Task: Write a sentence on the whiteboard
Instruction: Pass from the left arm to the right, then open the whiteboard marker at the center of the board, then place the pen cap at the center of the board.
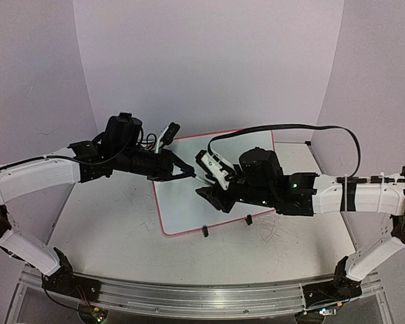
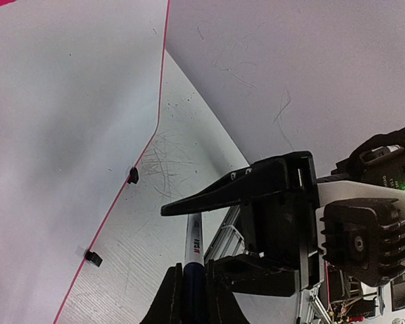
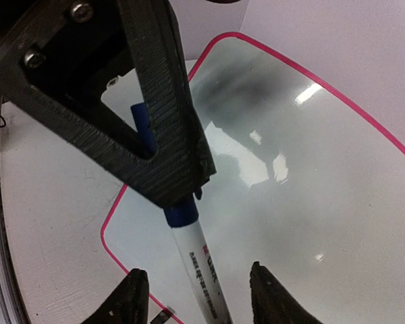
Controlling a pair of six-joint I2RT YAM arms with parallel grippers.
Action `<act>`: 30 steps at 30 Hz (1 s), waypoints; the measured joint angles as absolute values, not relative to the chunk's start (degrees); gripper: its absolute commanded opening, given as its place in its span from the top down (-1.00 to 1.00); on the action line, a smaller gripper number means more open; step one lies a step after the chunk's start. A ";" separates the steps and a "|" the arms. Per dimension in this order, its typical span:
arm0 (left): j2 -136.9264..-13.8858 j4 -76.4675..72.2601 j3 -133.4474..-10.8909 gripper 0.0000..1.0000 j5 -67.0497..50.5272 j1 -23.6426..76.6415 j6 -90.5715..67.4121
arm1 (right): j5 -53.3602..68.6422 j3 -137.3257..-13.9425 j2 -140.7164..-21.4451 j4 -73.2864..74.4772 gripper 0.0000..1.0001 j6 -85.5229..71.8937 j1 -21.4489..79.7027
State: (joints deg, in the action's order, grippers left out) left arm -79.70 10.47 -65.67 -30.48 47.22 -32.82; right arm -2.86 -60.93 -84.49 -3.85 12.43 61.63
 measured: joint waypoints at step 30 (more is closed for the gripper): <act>-60.40 31.72 -56.48 1.00 1.86 28.73 -38.31 | 0.91 -45.82 -71.18 -6.87 1.00 7.64 61.54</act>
State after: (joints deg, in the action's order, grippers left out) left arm -60.40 31.72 -56.48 1.86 28.73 -38.31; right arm 0.91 -45.82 -71.18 -6.87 7.64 61.54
